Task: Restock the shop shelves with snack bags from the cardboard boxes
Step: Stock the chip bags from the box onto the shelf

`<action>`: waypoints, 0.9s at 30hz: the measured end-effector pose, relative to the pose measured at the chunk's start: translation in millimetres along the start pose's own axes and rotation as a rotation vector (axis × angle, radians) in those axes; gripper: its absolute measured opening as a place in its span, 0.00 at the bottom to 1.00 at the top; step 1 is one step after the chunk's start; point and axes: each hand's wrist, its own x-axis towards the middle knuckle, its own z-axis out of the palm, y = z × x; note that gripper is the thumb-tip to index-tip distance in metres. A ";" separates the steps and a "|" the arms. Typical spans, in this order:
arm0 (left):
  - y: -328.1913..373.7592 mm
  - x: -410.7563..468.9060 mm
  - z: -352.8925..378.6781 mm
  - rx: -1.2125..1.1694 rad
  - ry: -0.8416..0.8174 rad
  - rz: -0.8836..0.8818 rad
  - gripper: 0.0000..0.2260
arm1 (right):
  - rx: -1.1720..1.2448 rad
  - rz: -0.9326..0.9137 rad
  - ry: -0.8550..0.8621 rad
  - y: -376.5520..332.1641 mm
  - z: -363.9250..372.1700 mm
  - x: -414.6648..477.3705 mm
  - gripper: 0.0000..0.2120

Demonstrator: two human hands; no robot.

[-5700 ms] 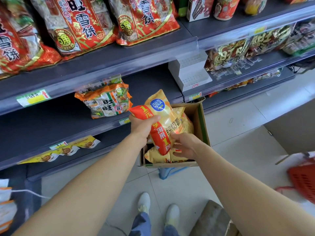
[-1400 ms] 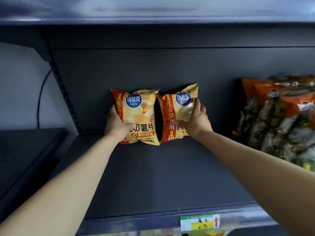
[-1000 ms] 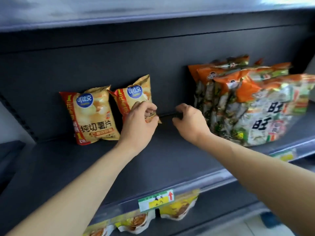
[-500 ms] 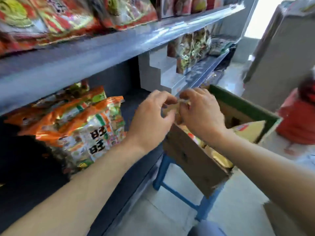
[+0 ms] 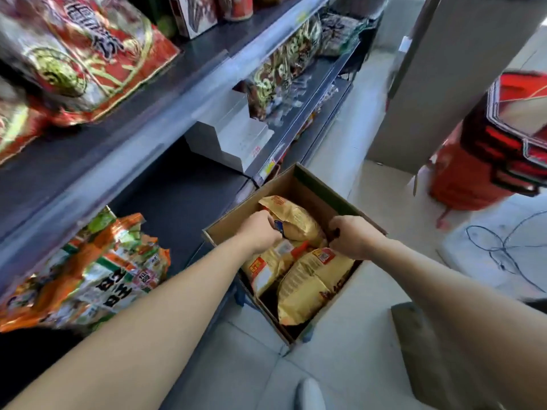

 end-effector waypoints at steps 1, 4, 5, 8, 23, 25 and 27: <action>3.0 6.8 1.9 0.033 -0.009 -0.004 0.21 | 0.008 -0.004 -0.038 1.8 -1.4 4.0 0.12; 6.2 29.1 9.2 0.259 -0.035 0.064 0.31 | 0.044 -0.009 -0.165 7.3 -3.7 16.7 0.14; 5.6 35.9 11.9 0.347 -0.048 0.103 0.34 | 0.042 -0.012 -0.219 9.1 -2.9 20.2 0.15; 5.6 53.1 19.9 0.576 -0.072 0.182 0.40 | 0.019 -0.022 -0.371 14.5 1.8 30.3 0.16; 35.7 71.9 24.2 0.458 0.221 0.369 0.15 | 0.054 -0.101 -0.435 34.4 -5.8 45.6 0.17; 42.4 58.6 7.4 0.314 0.272 0.303 0.11 | 0.055 -0.059 -0.360 30.2 -16.7 38.6 0.13; 52.1 45.6 -13.9 0.149 0.302 0.237 0.10 | 0.086 -0.019 -0.292 27.2 -33.3 29.9 0.13</action>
